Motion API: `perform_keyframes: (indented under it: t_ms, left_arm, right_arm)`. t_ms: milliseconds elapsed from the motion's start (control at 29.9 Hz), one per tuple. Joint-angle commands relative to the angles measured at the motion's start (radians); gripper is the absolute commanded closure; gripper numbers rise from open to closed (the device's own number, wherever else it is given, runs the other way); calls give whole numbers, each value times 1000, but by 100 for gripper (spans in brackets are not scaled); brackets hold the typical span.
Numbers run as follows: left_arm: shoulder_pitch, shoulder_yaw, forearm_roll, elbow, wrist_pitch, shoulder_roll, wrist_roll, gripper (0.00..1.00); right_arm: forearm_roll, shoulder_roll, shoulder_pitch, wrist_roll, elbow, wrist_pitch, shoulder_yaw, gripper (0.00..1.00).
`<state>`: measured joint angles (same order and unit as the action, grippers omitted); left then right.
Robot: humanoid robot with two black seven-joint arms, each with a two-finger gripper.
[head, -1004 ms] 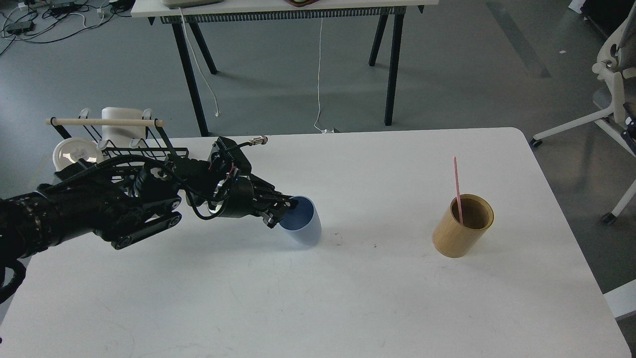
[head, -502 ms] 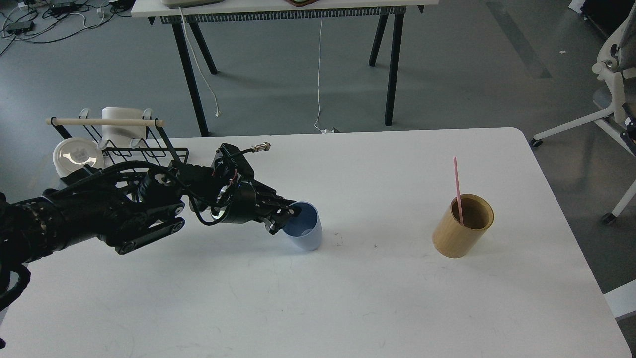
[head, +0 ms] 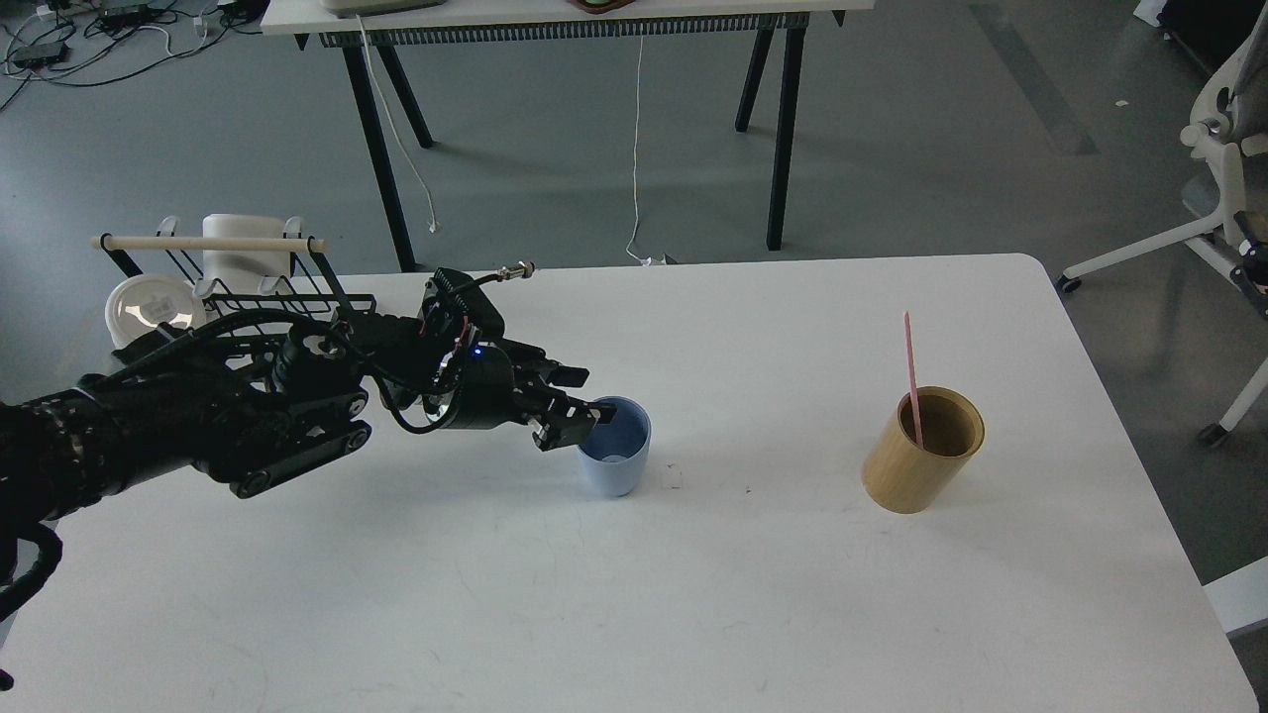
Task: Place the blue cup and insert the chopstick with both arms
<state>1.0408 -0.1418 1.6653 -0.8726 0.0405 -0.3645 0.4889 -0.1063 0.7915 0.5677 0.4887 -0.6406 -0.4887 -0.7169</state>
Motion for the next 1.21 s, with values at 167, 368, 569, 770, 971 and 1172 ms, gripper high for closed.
perform_keyframes:
  t_ms: [167,368,569,770,971,1172]
  left_arm:
    - [-38,224,-484,-3,74,-39,0,16]
    - [-94,395,-561,-23,123,-36,0,15]
    - [-146,622,-705,-25,362,-33,0,12]
    - [-151,712,-825,-23,448,-47,0,10]
    - [-153,700,-825,-23,448,-53,0,8]
    - [-171,699,-823,-22,448,-48,0,7]
  right_arm:
    - [-140,52,23,0,-137,0,-3,1]
    - [-389,103,43,0,-261,0,-6,1]
    - [-766,121,37,0,-404,112,-1,1]
    - [-1084,123,-11,0,-494,393,46,1]
    - [-1277,195,-17,0,-603,628,229,1]
    - [-1380,181,-17,0,-630,742,315,1]
